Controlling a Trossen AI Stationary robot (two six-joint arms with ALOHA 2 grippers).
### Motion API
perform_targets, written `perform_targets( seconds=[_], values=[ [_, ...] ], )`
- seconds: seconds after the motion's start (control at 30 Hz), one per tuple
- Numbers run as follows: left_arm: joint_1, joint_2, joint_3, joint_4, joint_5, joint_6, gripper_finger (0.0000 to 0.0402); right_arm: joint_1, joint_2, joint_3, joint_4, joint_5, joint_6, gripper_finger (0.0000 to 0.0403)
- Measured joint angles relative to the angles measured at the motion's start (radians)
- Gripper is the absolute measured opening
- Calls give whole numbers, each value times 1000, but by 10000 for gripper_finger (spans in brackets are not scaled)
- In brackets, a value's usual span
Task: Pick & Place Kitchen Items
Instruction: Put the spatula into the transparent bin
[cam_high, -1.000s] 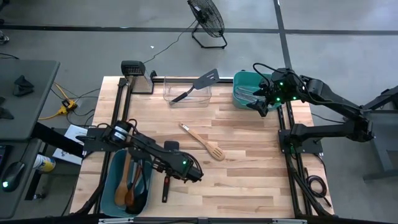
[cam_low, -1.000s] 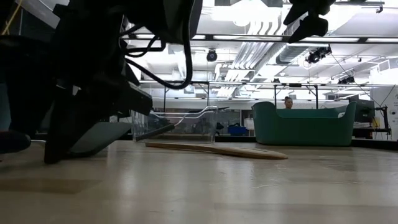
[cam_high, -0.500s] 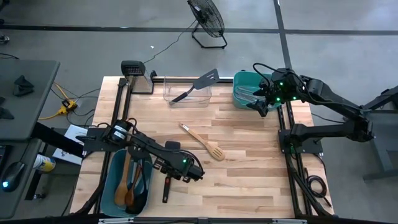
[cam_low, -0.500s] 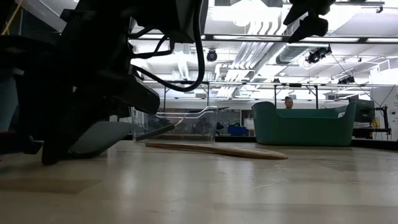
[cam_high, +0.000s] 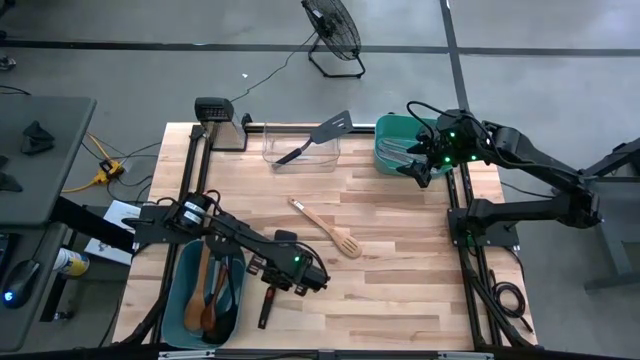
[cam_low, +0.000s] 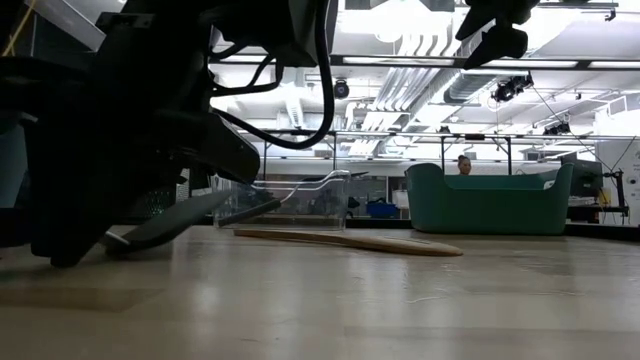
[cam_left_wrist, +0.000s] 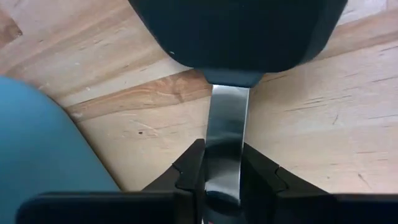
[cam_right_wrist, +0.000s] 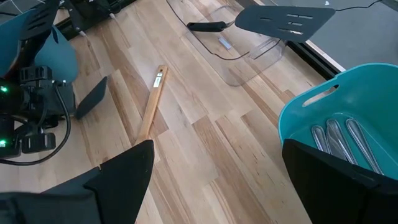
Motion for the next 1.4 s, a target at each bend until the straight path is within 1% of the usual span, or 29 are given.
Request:
perform_targets(
  seconds=[0.4, 0.63, 0.73, 0.87, 1.4],
  values=[
    [0, 0, 0, -2, -2, 31, 61, 0, 0, 0, 0, 0, -8, 349],
    [-1, 3, 18, -30, -6, 51, 59, 0, 0, 0, 0, 0, -8, 349],
    [-1, 3, 18, -45, -6, 65, 43, 0, 0, 0, 0, 0, -8, 349],
    [-3, 5, 27, -66, -16, 79, 6, 0, 0, 0, 0, 0, -8, 349],
    [-1, -12, 39, -26, -42, 175, 0, 0, 0, 0, 0, 4, -10, 349]
  ],
)
